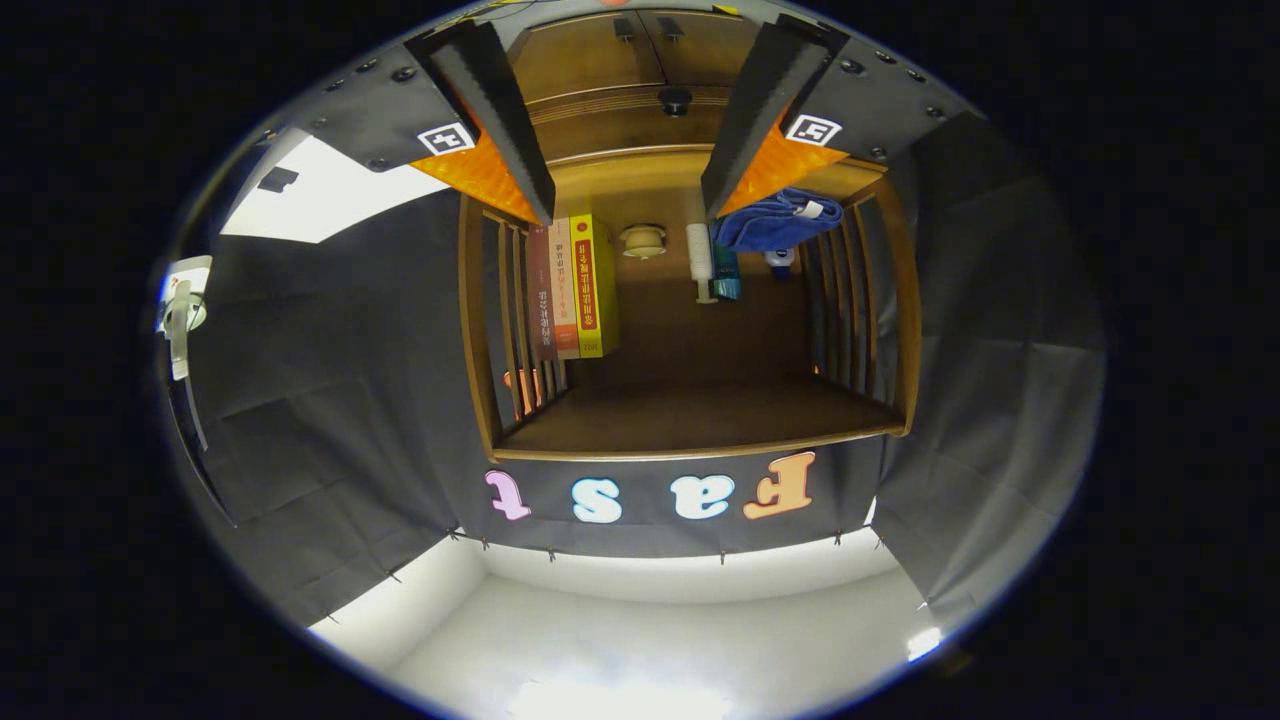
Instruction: Pull open the drawer, take out the items inside it, and place them on the countertop above the cabinet.
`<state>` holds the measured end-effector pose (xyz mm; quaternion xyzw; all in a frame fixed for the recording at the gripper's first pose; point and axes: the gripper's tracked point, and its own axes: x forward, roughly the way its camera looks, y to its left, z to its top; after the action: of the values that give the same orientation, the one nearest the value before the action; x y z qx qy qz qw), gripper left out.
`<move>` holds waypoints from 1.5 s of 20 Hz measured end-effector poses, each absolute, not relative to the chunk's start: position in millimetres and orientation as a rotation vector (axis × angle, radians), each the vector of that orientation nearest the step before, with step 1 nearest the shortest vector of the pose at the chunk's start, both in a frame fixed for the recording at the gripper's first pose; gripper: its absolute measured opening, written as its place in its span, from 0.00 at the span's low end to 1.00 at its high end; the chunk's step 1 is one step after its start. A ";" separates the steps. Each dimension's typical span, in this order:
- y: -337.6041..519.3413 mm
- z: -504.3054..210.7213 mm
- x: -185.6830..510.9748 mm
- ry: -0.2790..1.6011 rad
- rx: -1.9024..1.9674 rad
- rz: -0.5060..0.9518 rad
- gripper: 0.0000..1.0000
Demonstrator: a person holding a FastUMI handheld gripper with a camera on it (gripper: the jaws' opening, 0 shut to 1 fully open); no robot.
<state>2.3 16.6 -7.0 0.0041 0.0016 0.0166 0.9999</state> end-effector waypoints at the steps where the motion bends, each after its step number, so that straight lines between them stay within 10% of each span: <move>1: 17.7 -6.4 1.5 0.001 0.007 0.036 0.97; 30: 47.5 -36.5 14.4 -0.037 -0.012 0.108 0.97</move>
<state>14.4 47.5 -36.5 -0.0062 -0.0185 0.0537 0.9984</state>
